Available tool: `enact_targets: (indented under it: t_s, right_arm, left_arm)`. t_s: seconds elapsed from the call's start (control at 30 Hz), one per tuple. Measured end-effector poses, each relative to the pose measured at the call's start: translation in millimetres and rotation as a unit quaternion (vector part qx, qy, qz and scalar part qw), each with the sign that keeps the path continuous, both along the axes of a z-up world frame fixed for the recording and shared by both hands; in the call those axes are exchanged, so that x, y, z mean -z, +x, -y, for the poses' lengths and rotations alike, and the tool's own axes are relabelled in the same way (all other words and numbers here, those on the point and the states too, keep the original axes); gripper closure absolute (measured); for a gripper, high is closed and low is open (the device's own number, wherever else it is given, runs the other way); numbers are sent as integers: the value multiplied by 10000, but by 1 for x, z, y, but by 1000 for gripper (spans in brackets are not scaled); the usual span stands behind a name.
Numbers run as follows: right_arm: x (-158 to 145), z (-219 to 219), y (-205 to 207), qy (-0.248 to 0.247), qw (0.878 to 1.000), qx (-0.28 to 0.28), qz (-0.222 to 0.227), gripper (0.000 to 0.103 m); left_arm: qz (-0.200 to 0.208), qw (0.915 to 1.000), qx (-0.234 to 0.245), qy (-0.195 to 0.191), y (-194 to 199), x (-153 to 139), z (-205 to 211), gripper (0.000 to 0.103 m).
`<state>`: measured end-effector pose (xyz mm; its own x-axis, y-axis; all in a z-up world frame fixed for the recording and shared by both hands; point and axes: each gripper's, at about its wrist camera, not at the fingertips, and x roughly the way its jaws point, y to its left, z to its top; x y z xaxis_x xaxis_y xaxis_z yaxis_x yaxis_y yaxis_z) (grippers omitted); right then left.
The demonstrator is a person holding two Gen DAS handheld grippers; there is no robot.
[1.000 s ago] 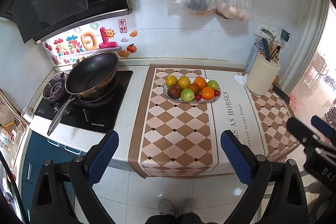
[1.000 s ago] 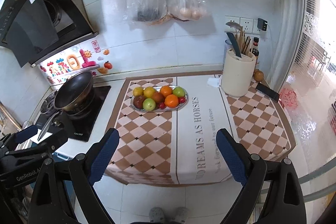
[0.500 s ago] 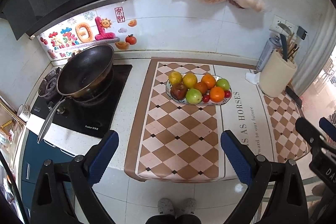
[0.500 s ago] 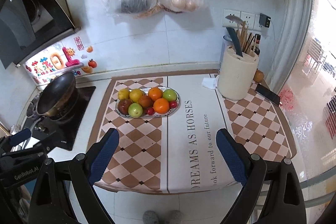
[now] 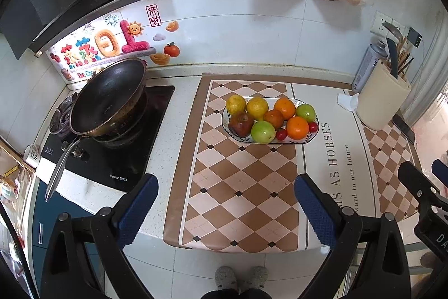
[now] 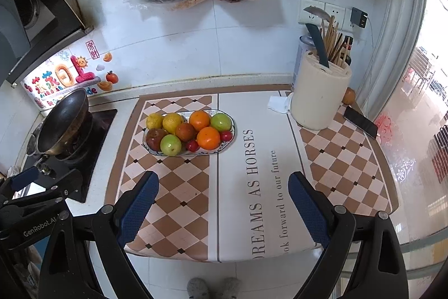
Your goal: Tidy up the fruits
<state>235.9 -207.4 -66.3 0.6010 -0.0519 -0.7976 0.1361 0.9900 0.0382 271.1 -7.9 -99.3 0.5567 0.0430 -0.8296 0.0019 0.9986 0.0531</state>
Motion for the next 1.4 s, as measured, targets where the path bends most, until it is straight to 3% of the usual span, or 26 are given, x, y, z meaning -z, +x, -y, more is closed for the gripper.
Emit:
enact_targets:
  t_s: [0.27,0.33,1.4]
  right_arm:
    - [6,0,7,1,9999,-50,-93,7]
    - [7,0,9,-17,9999,-52,-99,3]
    - [1,0,13,-109,9999,-57,-52,2]
  left_arm:
    - [-12,10000,-29,-27,4,3,1,3]
    - [4,10000,-43,-7,5,3,1,3]
    - [121,9999,-73,-15,2,-1,1,1]
